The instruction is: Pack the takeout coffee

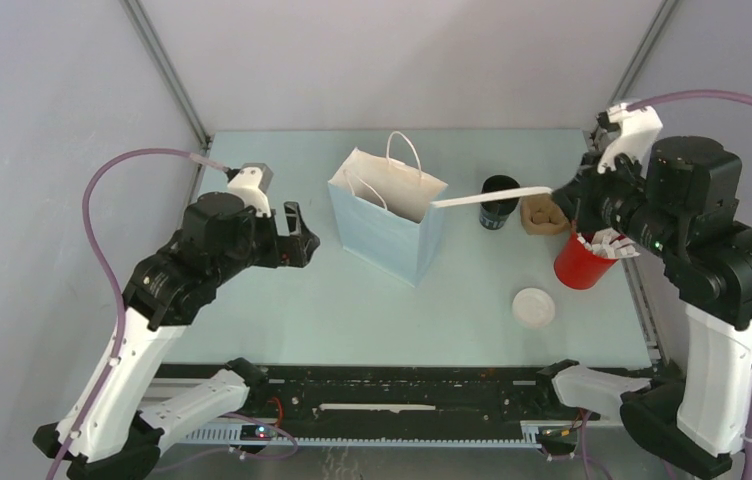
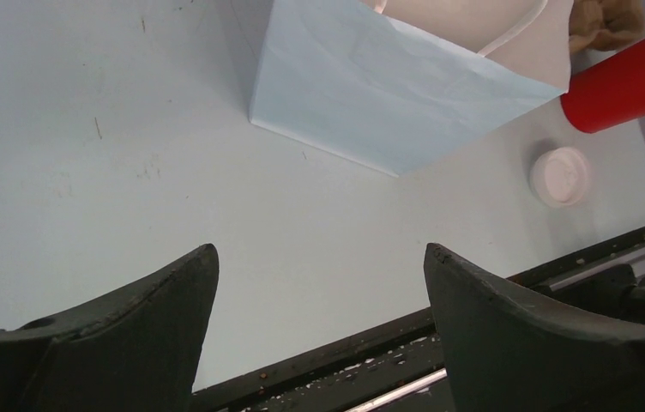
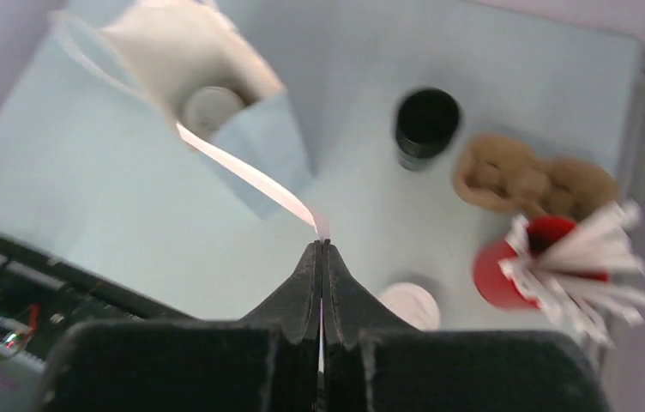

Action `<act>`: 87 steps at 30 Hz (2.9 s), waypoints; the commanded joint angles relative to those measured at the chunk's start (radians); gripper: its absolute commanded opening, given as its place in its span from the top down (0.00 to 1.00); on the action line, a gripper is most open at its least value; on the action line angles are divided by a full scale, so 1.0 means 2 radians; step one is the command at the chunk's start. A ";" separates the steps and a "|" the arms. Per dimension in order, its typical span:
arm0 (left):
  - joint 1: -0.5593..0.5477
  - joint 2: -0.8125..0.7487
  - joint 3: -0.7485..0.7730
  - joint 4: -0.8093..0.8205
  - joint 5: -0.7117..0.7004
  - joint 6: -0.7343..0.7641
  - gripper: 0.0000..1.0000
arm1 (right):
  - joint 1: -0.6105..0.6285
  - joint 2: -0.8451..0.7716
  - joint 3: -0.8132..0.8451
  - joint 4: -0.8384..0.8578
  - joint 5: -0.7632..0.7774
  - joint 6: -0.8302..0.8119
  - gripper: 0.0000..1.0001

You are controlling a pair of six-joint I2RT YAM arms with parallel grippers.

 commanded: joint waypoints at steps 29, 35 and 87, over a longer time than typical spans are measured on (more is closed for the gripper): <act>0.003 -0.048 0.032 -0.043 -0.029 -0.047 0.06 | 0.141 0.031 -0.018 0.148 0.069 -0.086 1.00; 0.003 -0.041 0.033 -0.041 -0.024 -0.044 0.06 | 0.172 0.085 -0.001 0.156 0.137 -0.066 1.00; 0.010 -0.081 0.027 -0.074 -0.042 0.032 0.04 | 0.317 0.399 0.017 0.403 0.514 -0.378 0.91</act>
